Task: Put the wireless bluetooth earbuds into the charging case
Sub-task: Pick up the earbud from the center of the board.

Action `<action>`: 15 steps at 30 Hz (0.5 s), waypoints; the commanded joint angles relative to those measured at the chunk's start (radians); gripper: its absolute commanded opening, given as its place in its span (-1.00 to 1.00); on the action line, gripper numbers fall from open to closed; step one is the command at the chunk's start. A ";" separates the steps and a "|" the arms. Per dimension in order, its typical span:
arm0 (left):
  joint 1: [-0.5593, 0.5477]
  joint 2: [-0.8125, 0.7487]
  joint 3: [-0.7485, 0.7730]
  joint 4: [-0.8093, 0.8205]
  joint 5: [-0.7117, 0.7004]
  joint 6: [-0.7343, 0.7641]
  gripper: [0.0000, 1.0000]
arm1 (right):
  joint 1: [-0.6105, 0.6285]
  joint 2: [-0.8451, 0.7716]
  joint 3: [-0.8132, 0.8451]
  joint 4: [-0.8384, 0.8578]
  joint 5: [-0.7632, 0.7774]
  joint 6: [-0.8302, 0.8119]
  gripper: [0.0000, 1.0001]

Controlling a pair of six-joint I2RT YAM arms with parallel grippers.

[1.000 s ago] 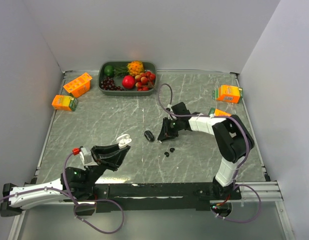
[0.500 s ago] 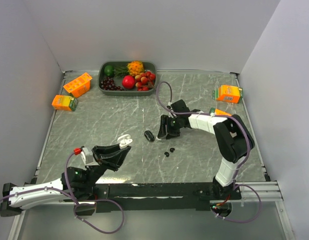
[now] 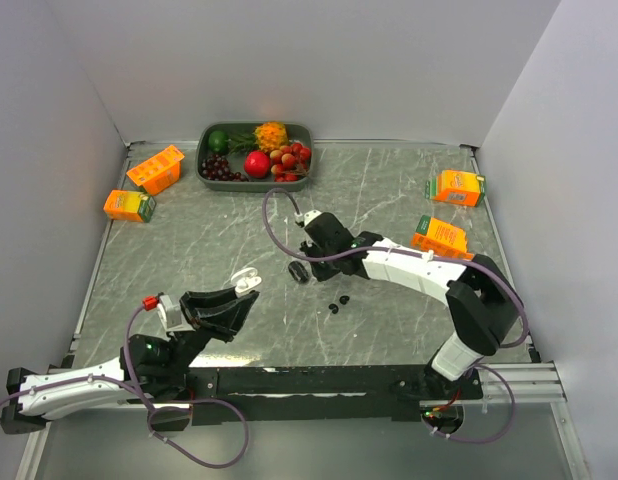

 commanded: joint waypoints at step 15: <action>0.001 -0.026 -0.055 -0.015 -0.002 -0.002 -0.98 | 0.070 0.158 0.071 -0.008 0.187 -0.156 -0.21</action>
